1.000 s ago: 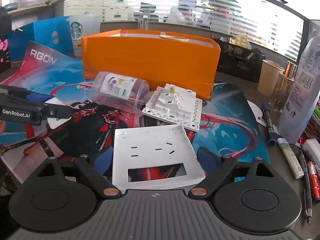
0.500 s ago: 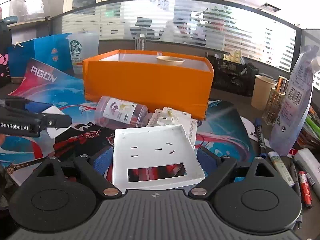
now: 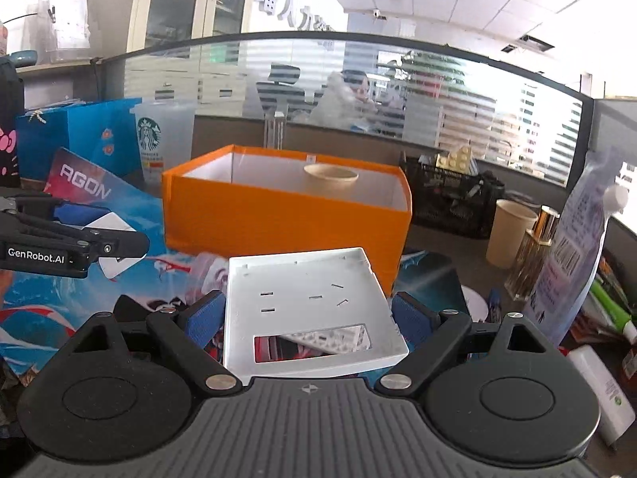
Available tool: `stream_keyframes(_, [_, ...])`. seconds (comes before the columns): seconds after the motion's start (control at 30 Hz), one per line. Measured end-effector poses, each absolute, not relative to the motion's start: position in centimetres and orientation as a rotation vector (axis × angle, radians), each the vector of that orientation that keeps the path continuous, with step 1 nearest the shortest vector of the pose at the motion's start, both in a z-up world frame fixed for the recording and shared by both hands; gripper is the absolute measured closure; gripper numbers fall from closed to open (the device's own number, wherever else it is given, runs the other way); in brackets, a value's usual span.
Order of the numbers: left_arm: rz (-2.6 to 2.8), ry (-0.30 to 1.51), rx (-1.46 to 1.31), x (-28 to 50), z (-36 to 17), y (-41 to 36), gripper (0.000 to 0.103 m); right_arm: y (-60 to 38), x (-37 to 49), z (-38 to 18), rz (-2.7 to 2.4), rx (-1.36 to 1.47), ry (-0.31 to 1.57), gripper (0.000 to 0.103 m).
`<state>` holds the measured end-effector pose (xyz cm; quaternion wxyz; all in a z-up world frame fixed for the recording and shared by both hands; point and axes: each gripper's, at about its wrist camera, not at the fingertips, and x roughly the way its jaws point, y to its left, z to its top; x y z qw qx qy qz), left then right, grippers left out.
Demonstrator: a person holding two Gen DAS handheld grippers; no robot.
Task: Organize rigid objects
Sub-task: 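Lift the charger and switch plate over the orange box with both grippers, then lower the charger and switch plate down into the orange box with both grippers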
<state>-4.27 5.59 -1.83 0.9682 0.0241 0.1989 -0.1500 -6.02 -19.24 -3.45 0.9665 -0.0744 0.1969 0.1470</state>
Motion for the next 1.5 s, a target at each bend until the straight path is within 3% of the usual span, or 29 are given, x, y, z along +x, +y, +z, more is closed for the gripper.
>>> stream_keyframes(1.5, [-0.275, 0.284, 0.058, 3.9, 5.0, 4.2, 0.035, -18.4, 1.8, 4.2, 0.281, -0.14, 0.254, 0.014])
